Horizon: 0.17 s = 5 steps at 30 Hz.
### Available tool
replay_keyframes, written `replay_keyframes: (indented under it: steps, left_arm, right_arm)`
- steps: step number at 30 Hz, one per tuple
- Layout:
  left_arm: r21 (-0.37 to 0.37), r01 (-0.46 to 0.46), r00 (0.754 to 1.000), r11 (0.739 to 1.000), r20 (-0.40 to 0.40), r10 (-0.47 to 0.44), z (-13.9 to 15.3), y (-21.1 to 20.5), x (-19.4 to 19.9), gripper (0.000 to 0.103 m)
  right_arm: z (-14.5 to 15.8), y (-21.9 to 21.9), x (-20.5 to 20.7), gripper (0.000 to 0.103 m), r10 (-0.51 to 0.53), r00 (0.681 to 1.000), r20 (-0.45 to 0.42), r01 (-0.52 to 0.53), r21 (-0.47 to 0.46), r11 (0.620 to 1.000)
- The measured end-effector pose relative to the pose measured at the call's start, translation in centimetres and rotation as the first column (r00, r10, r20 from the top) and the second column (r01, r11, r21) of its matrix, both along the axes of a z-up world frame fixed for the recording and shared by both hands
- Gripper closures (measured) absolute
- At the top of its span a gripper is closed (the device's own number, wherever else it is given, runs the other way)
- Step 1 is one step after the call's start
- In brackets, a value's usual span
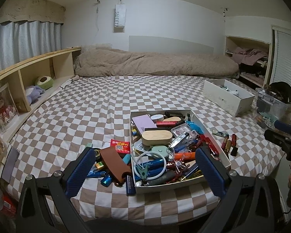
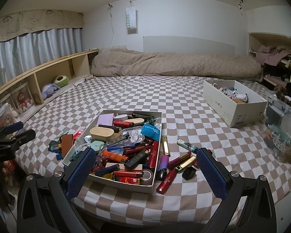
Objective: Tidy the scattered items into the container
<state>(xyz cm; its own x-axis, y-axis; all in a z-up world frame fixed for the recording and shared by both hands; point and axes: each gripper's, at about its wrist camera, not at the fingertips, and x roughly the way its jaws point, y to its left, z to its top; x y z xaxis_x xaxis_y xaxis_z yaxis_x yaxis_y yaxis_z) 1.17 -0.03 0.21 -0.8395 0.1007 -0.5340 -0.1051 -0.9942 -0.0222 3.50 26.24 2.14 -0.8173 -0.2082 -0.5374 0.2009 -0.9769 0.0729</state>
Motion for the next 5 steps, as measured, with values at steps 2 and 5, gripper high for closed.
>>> replay_keyframes:
  steps: [2, 5]
  left_arm:
    - [0.007, -0.010, 1.000, 1.000, 0.001, 0.010, -0.04, -0.16, -0.01, 0.000]
    - [0.007, -0.020, 1.000, 1.000, 0.000, 0.020, -0.09, -0.29, -0.05, 0.000]
  right_arm:
    - [-0.04, -0.02, 0.03, 0.000, 0.001, 1.000, 0.002, -0.001, -0.001, 1.000]
    - [-0.09, -0.16, 0.08, 0.000, 0.002, 1.000, 0.003, -0.002, 0.004, 1.000]
